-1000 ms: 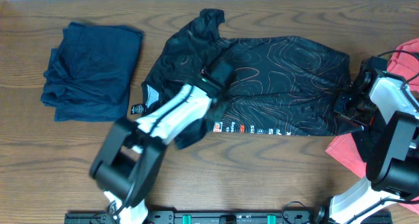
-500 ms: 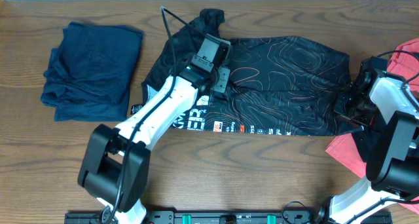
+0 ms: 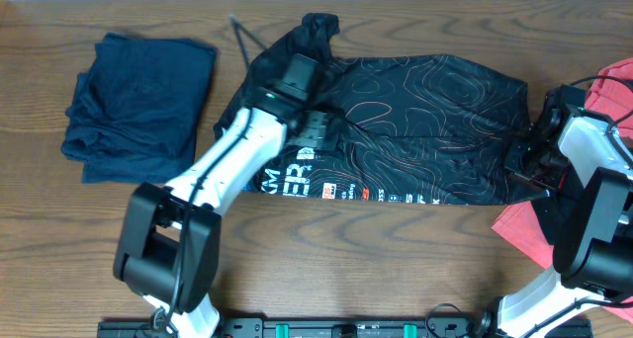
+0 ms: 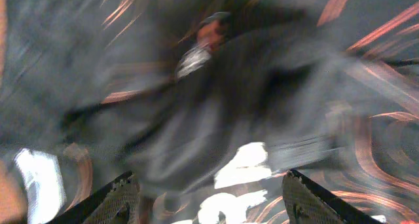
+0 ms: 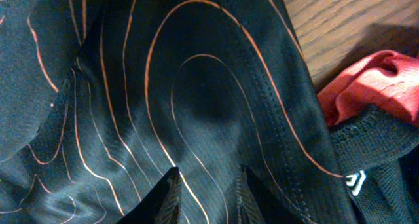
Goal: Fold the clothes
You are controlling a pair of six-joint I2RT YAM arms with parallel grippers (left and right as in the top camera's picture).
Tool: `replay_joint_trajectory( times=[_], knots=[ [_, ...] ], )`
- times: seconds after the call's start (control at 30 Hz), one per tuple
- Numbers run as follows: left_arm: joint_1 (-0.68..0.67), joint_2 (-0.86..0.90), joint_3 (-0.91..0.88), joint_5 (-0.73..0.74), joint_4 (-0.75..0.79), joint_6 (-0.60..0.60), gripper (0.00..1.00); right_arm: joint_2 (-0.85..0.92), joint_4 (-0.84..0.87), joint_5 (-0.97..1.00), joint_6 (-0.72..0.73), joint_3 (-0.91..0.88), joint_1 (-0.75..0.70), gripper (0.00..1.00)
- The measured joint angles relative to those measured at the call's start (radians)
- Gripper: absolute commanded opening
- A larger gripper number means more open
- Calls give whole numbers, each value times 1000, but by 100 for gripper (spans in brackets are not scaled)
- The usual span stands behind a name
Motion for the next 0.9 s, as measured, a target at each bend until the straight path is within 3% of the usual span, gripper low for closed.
replay_joint_trajectory(
  times=[0.17,0.33,0.9],
  knots=[
    [133,0,-13,-14,-81,-77,60,0,10,10,0,0,0,26],
    [232,0,-86,-8,-65,-109,58,0,45,14,0,0,0,26],
    [242,-9,-309,29,100,-132,59,0,-13,66,0,-21,0,26]
  ],
)
